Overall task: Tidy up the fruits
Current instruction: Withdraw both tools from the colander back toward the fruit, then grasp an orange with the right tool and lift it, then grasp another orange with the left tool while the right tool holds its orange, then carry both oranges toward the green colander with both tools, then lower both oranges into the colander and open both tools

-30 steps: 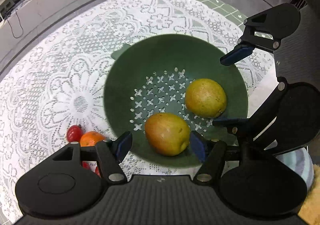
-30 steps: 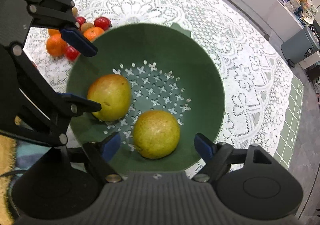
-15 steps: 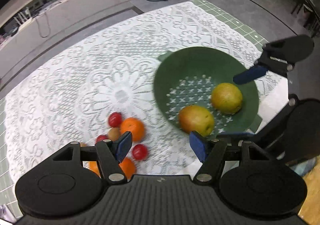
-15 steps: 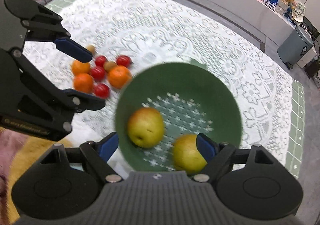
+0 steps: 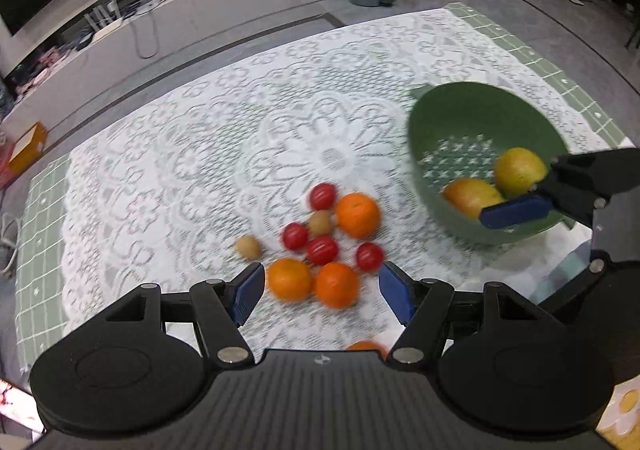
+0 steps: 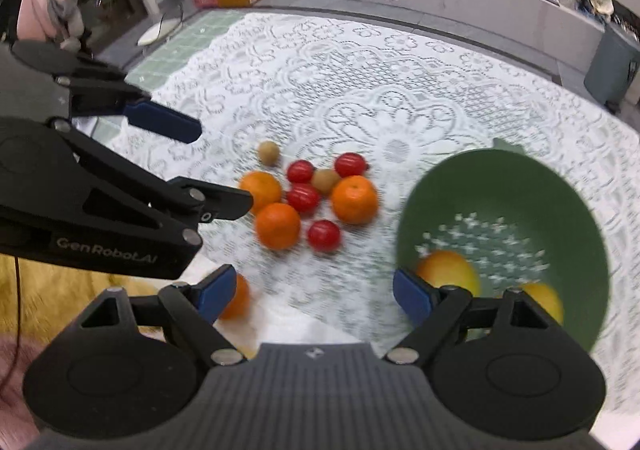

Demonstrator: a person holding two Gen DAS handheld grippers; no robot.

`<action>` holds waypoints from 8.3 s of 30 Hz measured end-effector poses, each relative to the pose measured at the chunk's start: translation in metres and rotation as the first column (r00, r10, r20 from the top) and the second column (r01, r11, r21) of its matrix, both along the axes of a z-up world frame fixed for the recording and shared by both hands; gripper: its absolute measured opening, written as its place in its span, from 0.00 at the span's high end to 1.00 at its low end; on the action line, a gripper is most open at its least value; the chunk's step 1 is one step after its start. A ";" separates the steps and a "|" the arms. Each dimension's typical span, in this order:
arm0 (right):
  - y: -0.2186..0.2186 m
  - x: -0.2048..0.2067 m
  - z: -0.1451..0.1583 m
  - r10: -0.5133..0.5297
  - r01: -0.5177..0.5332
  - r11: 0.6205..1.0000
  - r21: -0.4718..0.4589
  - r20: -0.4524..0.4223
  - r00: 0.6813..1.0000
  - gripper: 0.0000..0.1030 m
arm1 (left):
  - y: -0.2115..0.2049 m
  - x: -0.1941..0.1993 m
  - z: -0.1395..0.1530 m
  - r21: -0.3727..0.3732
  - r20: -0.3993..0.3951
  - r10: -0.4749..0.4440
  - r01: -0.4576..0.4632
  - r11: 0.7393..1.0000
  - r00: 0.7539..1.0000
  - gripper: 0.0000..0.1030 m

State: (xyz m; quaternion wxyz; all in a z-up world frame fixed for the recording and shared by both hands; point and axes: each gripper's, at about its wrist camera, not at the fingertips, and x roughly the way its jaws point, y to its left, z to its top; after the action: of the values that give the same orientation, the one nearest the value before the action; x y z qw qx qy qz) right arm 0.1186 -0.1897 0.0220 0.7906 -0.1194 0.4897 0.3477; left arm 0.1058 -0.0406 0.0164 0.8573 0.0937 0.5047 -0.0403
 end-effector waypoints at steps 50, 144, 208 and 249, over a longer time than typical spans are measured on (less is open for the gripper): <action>0.075 -0.058 -0.076 -0.028 0.030 0.999 -0.021 0.055 0.998 0.41 | 0.090 -0.048 -0.082 -0.228 -0.026 0.077 -0.081 0.970 0.997 0.28; 0.050 -0.024 -0.066 -0.123 0.128 0.991 -0.047 0.097 0.988 0.60 | 0.069 -0.027 -0.079 -0.189 0.021 0.132 -0.126 0.974 0.991 0.54; -0.066 0.068 -0.031 0.381 -0.266 0.886 -0.380 0.269 0.884 0.60 | -0.115 0.073 -0.041 -0.148 -0.007 -0.256 0.252 0.956 0.967 0.54; -0.067 0.085 -0.053 0.332 -0.237 0.896 -0.374 0.212 0.919 0.37 | -0.123 0.107 -0.059 -0.145 -0.054 -0.195 0.186 0.972 0.979 0.55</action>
State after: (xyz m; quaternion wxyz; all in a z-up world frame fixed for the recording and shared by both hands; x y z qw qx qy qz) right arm 0.2035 -0.2570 -0.0310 0.7570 -0.3718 0.4071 0.3507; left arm 0.2124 -0.1636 -0.0426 0.8364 0.0800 0.5179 -0.1607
